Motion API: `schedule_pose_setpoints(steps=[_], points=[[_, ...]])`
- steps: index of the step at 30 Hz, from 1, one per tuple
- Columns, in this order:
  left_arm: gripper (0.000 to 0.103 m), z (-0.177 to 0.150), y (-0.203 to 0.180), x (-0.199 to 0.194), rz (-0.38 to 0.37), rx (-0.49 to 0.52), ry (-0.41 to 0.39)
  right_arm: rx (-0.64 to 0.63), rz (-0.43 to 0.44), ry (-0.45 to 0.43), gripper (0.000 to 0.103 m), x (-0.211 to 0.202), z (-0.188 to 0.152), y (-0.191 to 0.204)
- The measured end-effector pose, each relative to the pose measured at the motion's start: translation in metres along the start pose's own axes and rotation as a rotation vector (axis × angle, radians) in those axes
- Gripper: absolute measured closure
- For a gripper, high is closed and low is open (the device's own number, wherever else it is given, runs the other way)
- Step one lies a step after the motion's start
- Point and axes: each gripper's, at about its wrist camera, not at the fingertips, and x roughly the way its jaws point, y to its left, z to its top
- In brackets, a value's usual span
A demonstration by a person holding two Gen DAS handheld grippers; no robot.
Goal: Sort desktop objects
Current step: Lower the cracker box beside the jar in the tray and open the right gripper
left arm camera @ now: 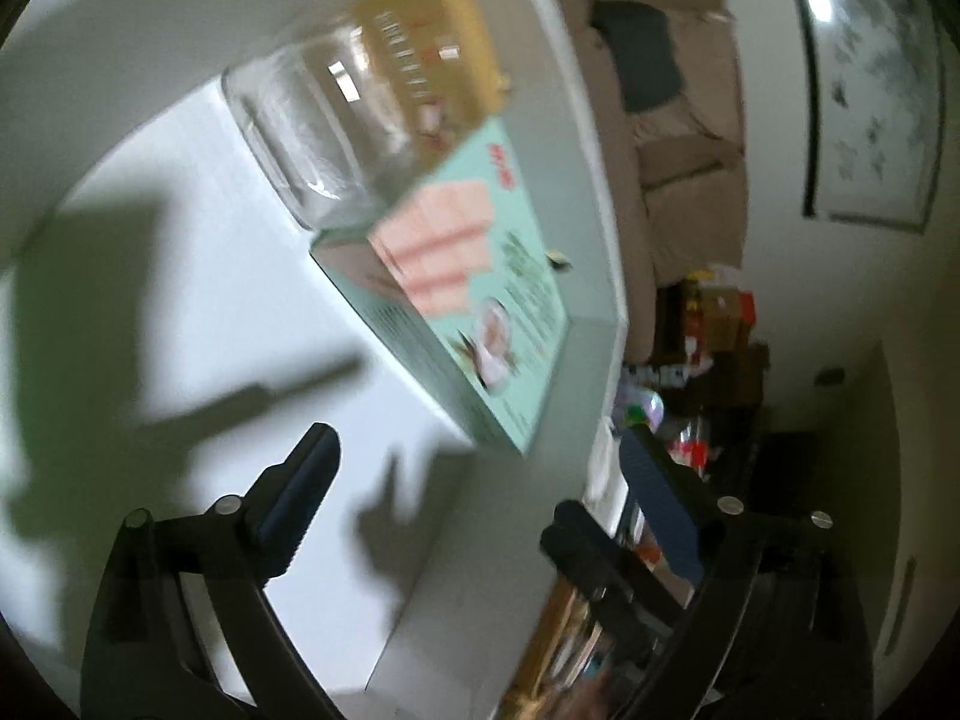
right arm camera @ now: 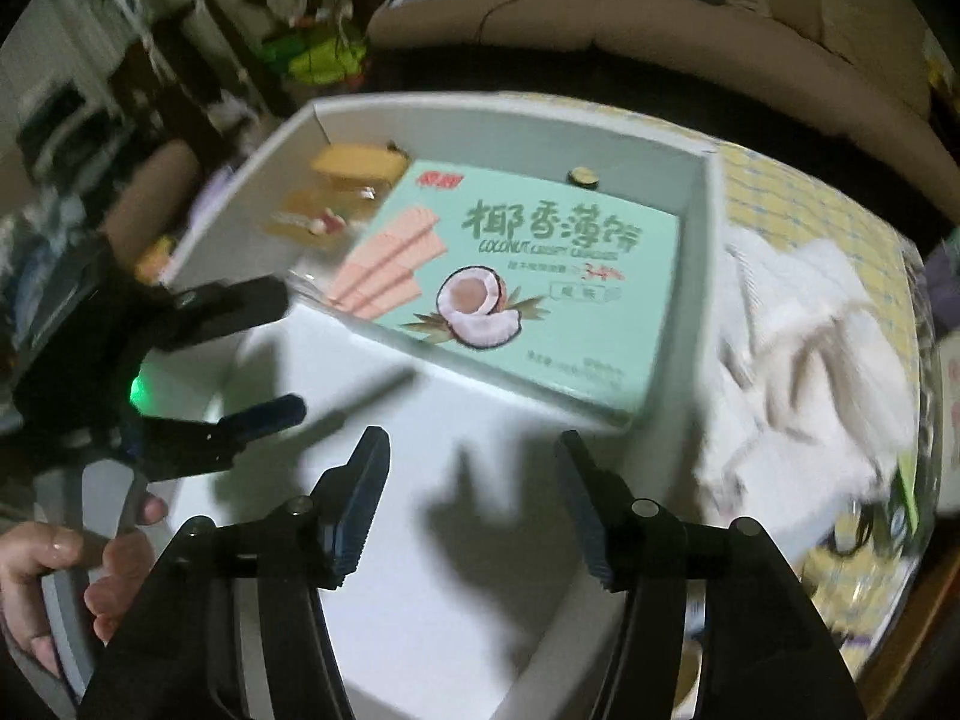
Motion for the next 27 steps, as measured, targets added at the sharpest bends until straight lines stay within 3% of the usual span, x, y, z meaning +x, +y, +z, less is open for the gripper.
schedule_pose_setpoints(steps=[6, 16, 22, 27], points=[[0.0, -0.043, -0.04, -0.057, 0.144, 0.217, -0.053, 0.101, 0.035, -0.065, 0.023, -0.052, -0.042, 0.006], [0.0, -0.125, -0.055, -0.095, 0.453, 0.46, -0.126, 0.163, 0.145, -0.128, 0.006, -0.089, -0.122, 0.029], [0.0, -0.173, -0.066, -0.101, 0.57, 0.59, -0.201, 0.153, 0.153, -0.167, 0.001, -0.109, -0.163, 0.037], [0.0, -0.21, -0.077, -0.108, 0.6, 0.67, -0.254, 0.151, 0.143, -0.208, 0.001, -0.123, -0.192, 0.036]])
